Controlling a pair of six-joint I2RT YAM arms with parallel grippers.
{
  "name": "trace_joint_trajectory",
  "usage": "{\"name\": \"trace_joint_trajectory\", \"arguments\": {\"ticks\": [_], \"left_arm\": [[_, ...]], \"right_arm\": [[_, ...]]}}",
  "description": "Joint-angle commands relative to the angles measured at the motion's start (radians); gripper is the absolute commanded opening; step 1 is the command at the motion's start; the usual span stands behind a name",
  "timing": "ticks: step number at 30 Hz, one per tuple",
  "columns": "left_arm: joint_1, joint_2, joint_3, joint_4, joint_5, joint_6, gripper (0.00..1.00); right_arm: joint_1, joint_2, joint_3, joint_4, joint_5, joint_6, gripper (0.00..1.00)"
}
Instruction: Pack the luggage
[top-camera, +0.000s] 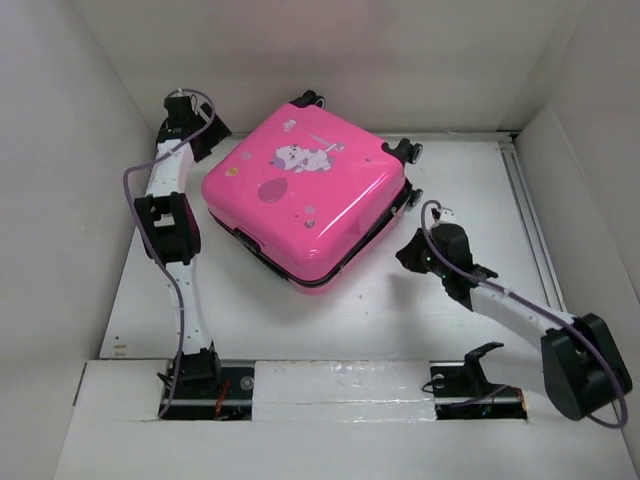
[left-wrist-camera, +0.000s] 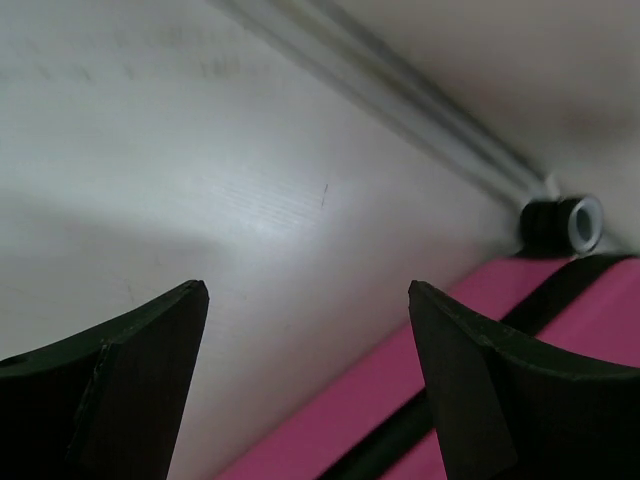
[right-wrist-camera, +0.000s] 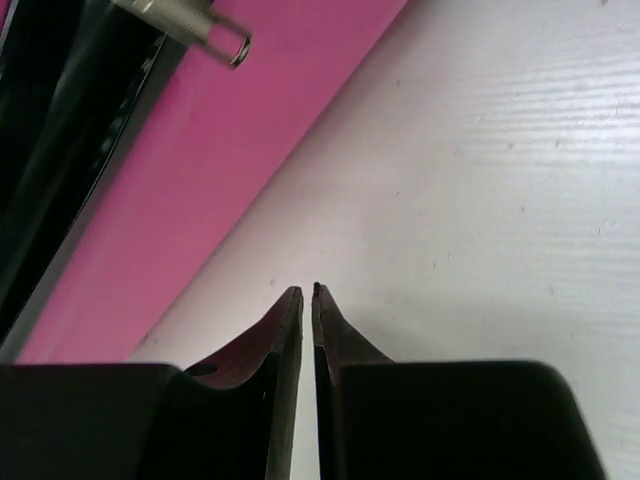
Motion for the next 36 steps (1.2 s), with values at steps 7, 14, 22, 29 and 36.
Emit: {"name": "trace_joint_trajectory", "arguments": {"ticks": [7, 14, 22, 29, 36], "left_arm": [[-0.035, -0.067, -0.357, 0.123, 0.267, -0.007, 0.74], [-0.044, -0.463, -1.053, 0.632, 0.24, -0.256, 0.73], [-0.072, -0.734, -1.422, 0.841, 0.187, -0.357, 0.72], [-0.047, -0.834, -1.218, 0.654, 0.06, -0.345, 0.85], [-0.142, -1.018, -0.842, 0.456, -0.204, -0.135, 0.89]], "right_arm": [[-0.075, 0.387, 0.253, 0.342, -0.161, -0.076, 0.13], [-0.141, 0.549, 0.418, 0.439, -0.382, -0.085, 0.1], [-0.195, 0.635, 0.536, 0.403, -0.512, -0.03, 0.1], [-0.17, 0.554, 0.438, 0.355, -0.439, -0.002, 0.1], [-0.17, 0.414, 0.34, 0.281, -0.371, 0.033, 0.18]]}}
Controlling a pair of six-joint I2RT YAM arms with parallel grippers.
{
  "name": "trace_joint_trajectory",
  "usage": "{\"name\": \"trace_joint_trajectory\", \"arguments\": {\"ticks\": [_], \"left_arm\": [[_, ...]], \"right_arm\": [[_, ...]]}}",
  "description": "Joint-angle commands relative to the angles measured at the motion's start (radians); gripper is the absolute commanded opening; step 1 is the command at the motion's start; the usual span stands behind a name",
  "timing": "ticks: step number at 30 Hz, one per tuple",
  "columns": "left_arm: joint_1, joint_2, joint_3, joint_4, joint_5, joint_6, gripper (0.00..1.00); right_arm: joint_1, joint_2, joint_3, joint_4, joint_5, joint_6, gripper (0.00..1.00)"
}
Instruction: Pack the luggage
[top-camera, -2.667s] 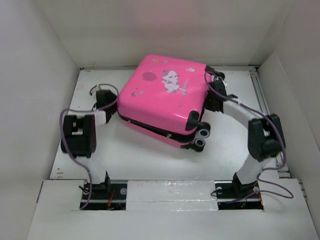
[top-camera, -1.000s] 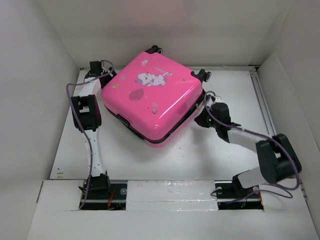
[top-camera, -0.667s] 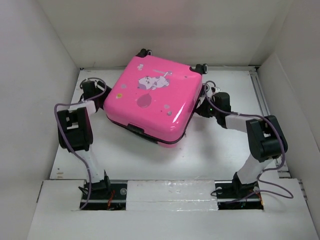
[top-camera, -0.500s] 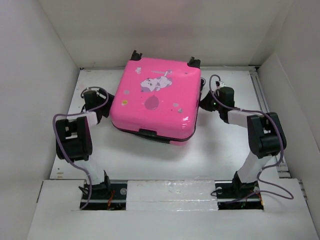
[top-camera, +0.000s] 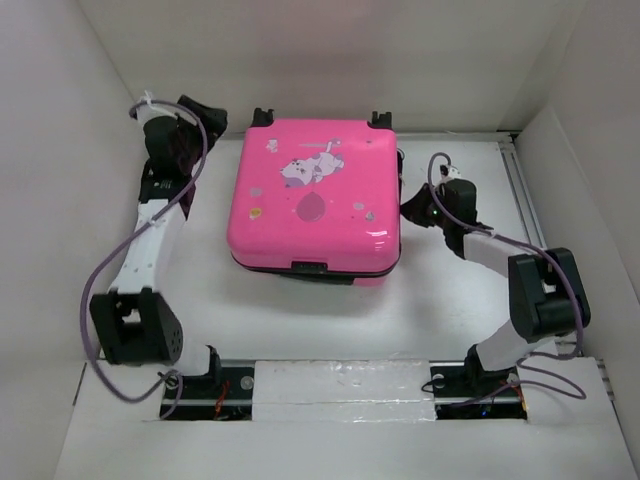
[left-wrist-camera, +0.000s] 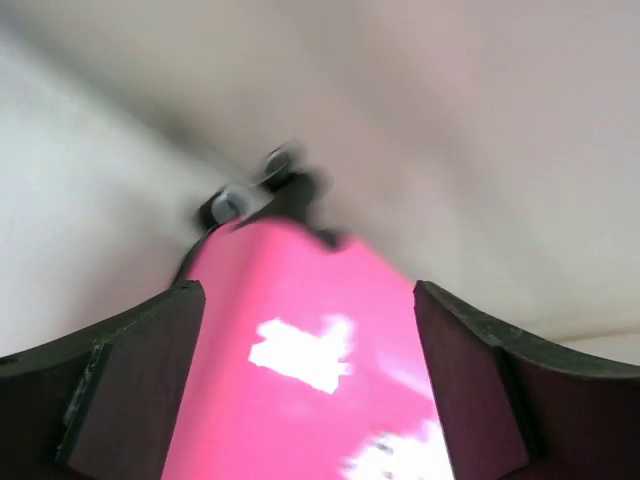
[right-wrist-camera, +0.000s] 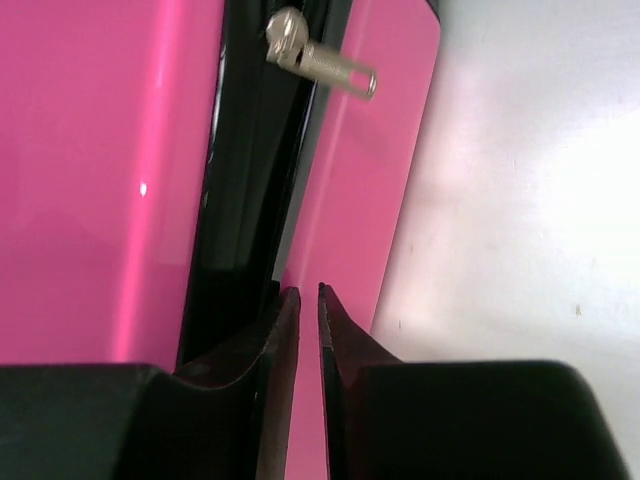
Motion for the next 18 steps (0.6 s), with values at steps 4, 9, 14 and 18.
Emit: {"name": "trace_joint_trajectory", "arguments": {"ticks": [4, 9, 14, 18], "left_arm": [[-0.339, -0.304, 0.129, -0.055, -0.12, 0.276, 0.56], [-0.798, -0.362, -0.122, 0.08, -0.176, 0.332, 0.17], [-1.357, -0.304, -0.19, 0.116, -0.559, 0.468, 0.05], [-1.443, -0.273, -0.339, 0.143, -0.57, 0.325, 0.0]], "right_arm": [[0.063, -0.147, -0.156, 0.042, -0.022, 0.057, 0.27], [0.063, -0.195, -0.233, 0.069, -0.011, 0.057, 0.28], [0.063, -0.267, -0.325, 0.123, -0.075, 0.025, 0.06], [0.063, -0.293, -0.371, 0.123, -0.097, 0.013, 0.0]]}}
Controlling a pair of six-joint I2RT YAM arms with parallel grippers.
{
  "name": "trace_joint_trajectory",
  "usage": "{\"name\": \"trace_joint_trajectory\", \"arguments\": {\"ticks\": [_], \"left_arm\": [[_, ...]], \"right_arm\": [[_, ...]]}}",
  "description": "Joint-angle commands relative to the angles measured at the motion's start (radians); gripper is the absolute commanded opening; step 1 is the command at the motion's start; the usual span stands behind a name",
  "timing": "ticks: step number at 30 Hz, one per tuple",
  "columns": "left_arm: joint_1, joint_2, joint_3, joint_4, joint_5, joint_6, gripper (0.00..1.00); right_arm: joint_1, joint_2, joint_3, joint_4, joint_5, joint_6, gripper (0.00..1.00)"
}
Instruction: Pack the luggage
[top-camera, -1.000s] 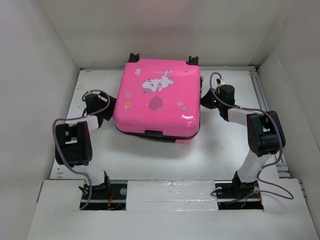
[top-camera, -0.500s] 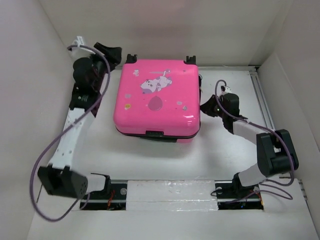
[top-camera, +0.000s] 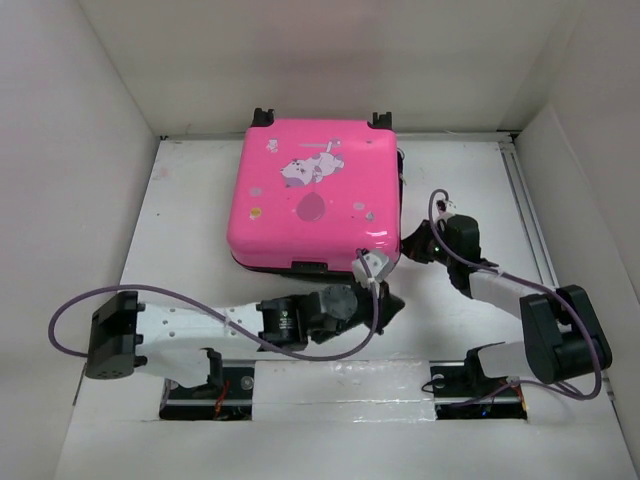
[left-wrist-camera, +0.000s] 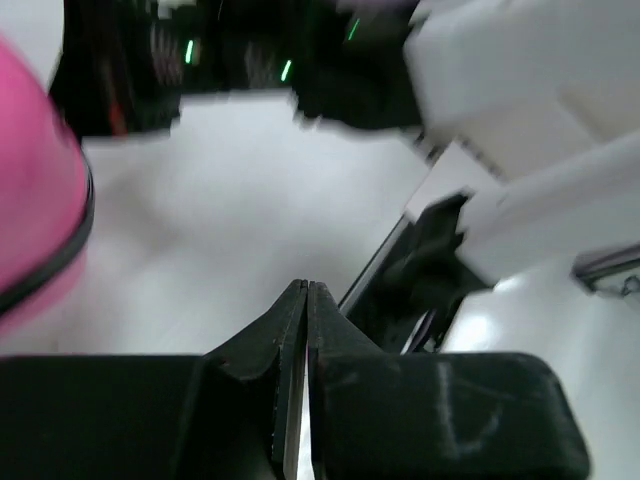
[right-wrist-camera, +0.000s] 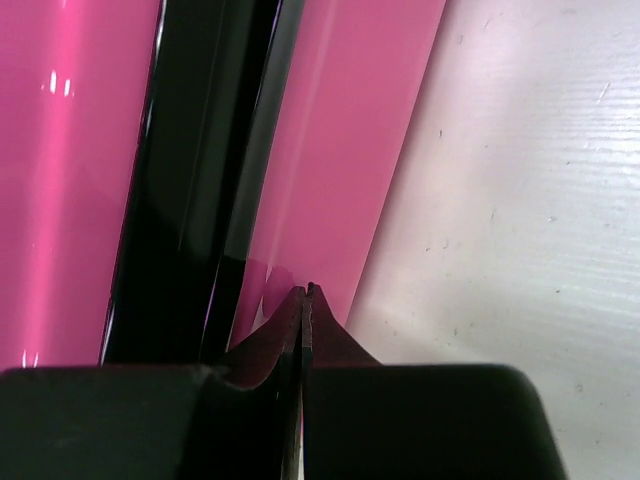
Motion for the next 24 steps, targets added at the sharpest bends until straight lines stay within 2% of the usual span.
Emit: {"name": "trace_joint_trajectory", "arguments": {"ticks": [1, 2, 5, 8, 10, 11, 13, 14, 17, 21, 24], "left_arm": [[-0.015, -0.033, -0.187, 0.126, -0.123, -0.087, 0.0], [-0.015, -0.033, -0.24, 0.145, -0.136, -0.186, 0.0], [-0.037, -0.02, -0.423, 0.242, -0.201, -0.283, 0.0], [-0.037, -0.039, -0.528, 0.242, -0.298, -0.395, 0.0], [-0.006, -0.04, -0.545, 0.183, -0.374, -0.473, 0.0], [0.027, -0.04, -0.545, 0.096, -0.375, -0.559, 0.0], [0.104, -0.04, -0.545, 0.043, -0.344, -0.621, 0.0], [0.156, -0.04, -0.556, 0.043, -0.331, -0.63, 0.0], [0.167, -0.081, -0.587, 0.145, -0.343, -0.605, 0.0], [0.167, -0.131, -0.619, 0.11, -0.404, -0.679, 0.07], [0.198, -0.209, -0.708, 0.084, -0.412, -0.787, 0.14]], "right_arm": [[0.022, -0.027, -0.026, 0.098, -0.06, -0.017, 0.0], [0.031, -0.027, -0.035, 0.107, -0.06, -0.008, 0.0], [0.087, -0.027, -0.035, 0.119, -0.072, 0.003, 0.0], [0.129, -0.027, -0.002, 0.119, -0.046, 0.012, 0.0], [0.156, -0.016, 0.028, 0.119, -0.046, 0.024, 0.0], [0.167, -0.001, 0.055, 0.119, -0.046, 0.024, 0.0], [0.193, 0.034, 0.084, 0.128, -0.055, 0.034, 0.0], [0.215, 0.045, 0.109, 0.128, -0.064, 0.043, 0.0], [0.233, 0.058, 0.109, 0.128, -0.014, 0.043, 0.0], [0.21, -0.045, -0.021, 0.107, 0.077, 0.043, 0.0], [0.21, -0.186, -0.115, 0.107, 0.146, 0.052, 0.13]]}}
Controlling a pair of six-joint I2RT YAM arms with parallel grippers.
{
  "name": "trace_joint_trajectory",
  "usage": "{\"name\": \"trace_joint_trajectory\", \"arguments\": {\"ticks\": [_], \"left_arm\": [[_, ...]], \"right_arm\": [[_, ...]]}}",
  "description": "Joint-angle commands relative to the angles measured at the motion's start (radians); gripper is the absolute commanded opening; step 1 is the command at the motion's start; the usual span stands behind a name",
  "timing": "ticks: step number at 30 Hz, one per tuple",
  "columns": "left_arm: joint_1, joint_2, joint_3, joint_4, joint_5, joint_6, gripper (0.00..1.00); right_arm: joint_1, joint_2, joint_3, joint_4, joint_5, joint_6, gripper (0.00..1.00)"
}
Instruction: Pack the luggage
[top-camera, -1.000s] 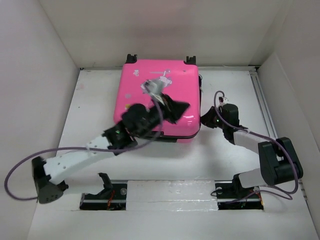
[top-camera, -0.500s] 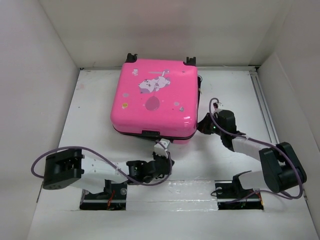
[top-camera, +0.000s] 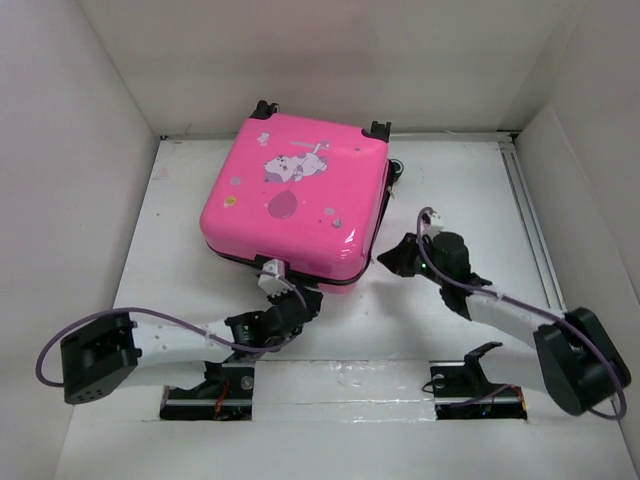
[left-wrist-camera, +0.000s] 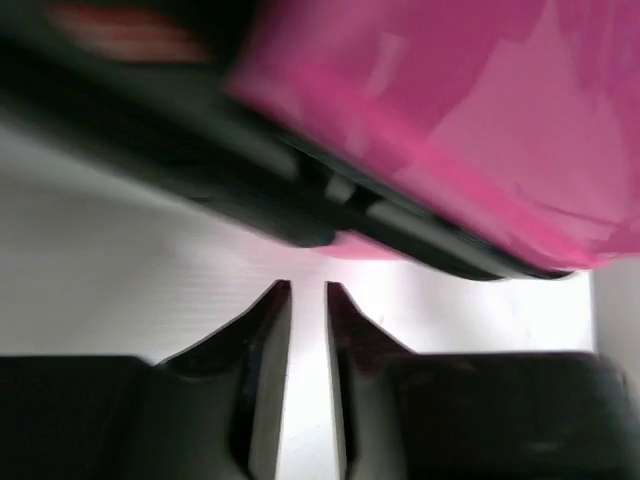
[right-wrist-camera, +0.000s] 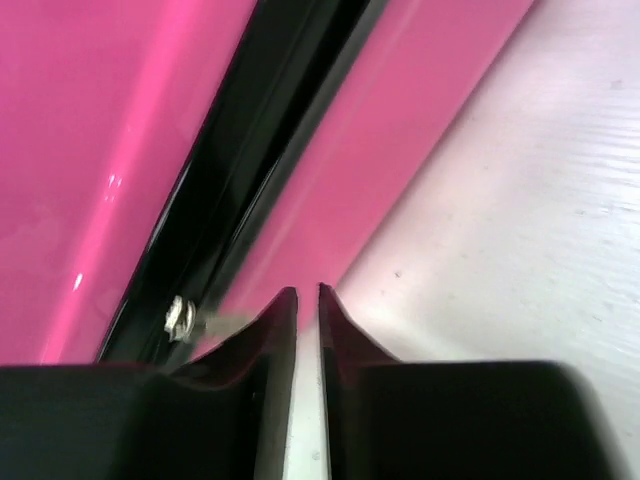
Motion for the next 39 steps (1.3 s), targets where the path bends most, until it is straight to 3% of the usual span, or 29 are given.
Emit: {"name": "trace_joint_trajectory", "arguments": {"ticks": [1, 3, 7, 12, 21, 24, 29, 32, 35, 39], "left_arm": [[0.043, -0.1, -0.13, 0.001, -0.032, -0.145, 0.19], [0.077, -0.171, -0.2, 0.067, 0.014, -0.136, 0.24], [0.087, -0.346, -0.252, 0.121, 0.014, -0.063, 0.3], [0.087, -0.32, -0.213, 0.15, 0.043, 0.013, 0.3], [0.122, -0.173, -0.136, 0.144, 0.066, -0.022, 0.3], [0.186, -0.163, -0.136, 0.185, 0.143, -0.01, 0.3], [0.186, -0.163, -0.136, 0.219, 0.152, 0.026, 0.3], [0.186, -0.151, -0.136, 0.219, 0.161, 0.036, 0.3], [0.186, -0.133, -0.123, 0.228, 0.172, 0.046, 0.3], [0.186, -0.133, -0.114, 0.228, 0.172, 0.065, 0.29]], "right_arm": [[0.01, -0.134, -0.129, 0.083, 0.087, 0.016, 0.23], [0.03, -0.239, -0.2, 0.149, 0.107, 0.016, 0.33], [0.065, -0.401, -0.351, 0.26, 0.093, -0.066, 0.42], [0.065, -0.504, -0.33, 0.26, 0.07, -0.174, 0.48], [0.065, -0.213, -0.143, 0.281, -0.158, -0.368, 0.5], [0.065, -0.152, -0.124, 0.321, -0.18, -0.369, 0.51], [0.065, -0.13, -0.103, 0.309, -0.166, -0.401, 0.51], [0.053, -0.103, -0.08, 0.309, -0.165, -0.431, 0.47], [0.042, -0.081, -0.058, 0.333, -0.204, -0.442, 0.34], [0.024, -0.038, -0.049, 0.364, -0.257, -0.442, 0.34]]}}
